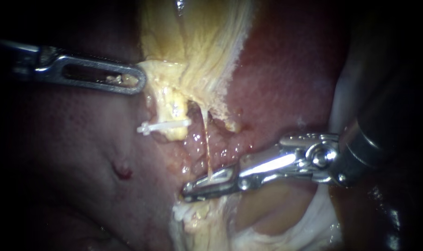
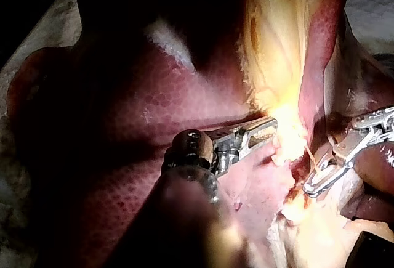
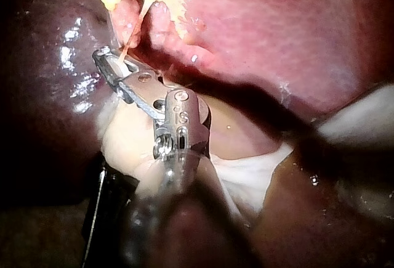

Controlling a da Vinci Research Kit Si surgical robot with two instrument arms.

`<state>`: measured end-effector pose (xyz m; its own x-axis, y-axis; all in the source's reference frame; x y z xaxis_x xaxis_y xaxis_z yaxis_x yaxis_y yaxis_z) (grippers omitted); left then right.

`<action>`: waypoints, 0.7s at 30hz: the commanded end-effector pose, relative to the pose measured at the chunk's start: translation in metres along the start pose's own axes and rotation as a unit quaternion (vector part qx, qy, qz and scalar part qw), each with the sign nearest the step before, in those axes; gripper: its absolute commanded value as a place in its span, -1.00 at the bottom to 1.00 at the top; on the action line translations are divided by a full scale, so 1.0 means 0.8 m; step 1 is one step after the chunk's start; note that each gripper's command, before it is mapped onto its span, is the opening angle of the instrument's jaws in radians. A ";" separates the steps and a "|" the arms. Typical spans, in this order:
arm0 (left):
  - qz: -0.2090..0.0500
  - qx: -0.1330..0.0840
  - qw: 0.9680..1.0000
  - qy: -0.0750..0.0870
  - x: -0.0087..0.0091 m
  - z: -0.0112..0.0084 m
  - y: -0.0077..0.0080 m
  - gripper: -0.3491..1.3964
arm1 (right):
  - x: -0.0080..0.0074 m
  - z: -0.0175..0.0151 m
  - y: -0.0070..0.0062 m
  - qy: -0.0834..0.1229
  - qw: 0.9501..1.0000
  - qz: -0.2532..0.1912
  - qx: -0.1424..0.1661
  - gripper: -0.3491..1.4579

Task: Going back first clip right tube

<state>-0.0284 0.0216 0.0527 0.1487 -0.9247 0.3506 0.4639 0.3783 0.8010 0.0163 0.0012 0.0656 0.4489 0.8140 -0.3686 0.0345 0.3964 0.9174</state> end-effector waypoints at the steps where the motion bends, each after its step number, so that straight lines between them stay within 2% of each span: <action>1: 0.000 0.000 1.000 0.000 0.0000 0.0000 0.0000 -1.00 | 0.0000 0.0000 0.0000 0.000 1.000 0.000 0.000 -1.00; 5: 0.000 0.000 1.000 0.000 0.0000 0.0000 0.0000 -1.00 | -0.0001 0.0000 0.0001 0.006 1.000 0.000 0.009 -0.95; 6: 0.000 0.000 1.000 0.000 0.0000 0.0000 0.0000 -1.00 | -0.0001 0.0000 0.0001 0.008 1.000 0.000 0.009 -0.81; 7: 0.000 0.000 1.000 0.000 0.0000 0.0000 0.0000 -1.00 | -0.0001 0.0001 0.0001 0.009 1.000 0.000 0.010 -0.58; 10: 0.000 0.000 1.000 0.000 0.0000 0.0000 0.0000 -1.00 | 0.0002 0.0004 0.0002 0.018 1.000 -0.009 0.001 -0.22; 16: 0.000 0.000 1.000 0.000 0.0000 0.0000 0.0000 -1.00 | 0.0004 0.0013 0.0005 0.025 0.999 -0.029 -0.012 -0.10; 21: 0.000 0.000 1.000 0.000 0.0000 0.0001 0.0000 -1.00 | 0.0002 0.0018 0.0017 0.041 0.994 -0.093 -0.043 -0.07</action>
<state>-0.0285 0.0216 0.0527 0.1485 -0.9246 0.3508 0.4640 0.3784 0.8010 0.0177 0.0013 0.0673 0.3647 0.7452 -0.5582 0.0302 0.5897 0.8070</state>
